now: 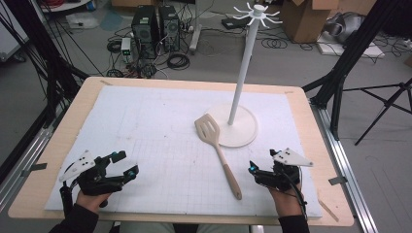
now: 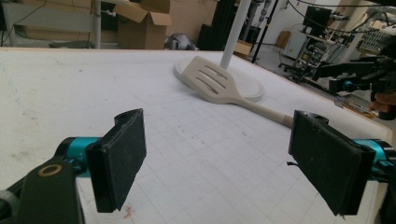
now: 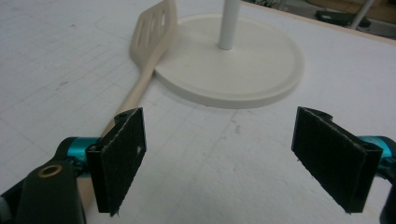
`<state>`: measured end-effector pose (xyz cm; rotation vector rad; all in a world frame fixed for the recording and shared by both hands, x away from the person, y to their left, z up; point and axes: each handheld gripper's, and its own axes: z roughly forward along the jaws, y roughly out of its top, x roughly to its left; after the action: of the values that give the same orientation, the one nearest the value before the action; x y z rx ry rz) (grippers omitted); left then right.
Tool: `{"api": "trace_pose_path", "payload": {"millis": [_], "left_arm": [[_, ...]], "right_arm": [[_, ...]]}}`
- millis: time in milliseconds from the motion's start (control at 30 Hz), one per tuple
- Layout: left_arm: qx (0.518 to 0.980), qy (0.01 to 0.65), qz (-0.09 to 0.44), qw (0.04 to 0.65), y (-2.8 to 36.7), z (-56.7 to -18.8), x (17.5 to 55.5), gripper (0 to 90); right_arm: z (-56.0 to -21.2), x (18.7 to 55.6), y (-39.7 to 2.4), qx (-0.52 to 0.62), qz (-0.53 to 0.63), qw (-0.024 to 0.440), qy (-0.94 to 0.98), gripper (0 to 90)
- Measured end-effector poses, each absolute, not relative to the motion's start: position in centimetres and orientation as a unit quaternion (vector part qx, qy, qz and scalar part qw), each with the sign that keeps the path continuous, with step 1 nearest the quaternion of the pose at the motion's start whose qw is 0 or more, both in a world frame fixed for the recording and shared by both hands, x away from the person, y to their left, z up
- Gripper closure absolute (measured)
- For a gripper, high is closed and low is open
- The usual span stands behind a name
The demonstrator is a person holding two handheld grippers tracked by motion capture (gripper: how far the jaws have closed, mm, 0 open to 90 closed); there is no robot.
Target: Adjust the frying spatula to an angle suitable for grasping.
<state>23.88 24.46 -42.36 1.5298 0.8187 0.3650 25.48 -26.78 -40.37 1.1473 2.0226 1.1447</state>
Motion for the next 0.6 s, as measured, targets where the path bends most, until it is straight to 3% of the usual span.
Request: {"api": "trace_pose_path", "payload": {"millis": [133,600], "left_arm": [[0.67,0.359,0.158,0.63,24.4,-42.4,24.0,19.4],[0.667,0.361,0.154,0.633,25.0,-42.3,23.9,20.2]], "right_arm": [[-40.6,26.1,-25.1,0.415,0.43,0.245,0.763,17.8],[-42.5,31.4,-17.7,0.387,0.361,0.186,0.828,38.8]]}}
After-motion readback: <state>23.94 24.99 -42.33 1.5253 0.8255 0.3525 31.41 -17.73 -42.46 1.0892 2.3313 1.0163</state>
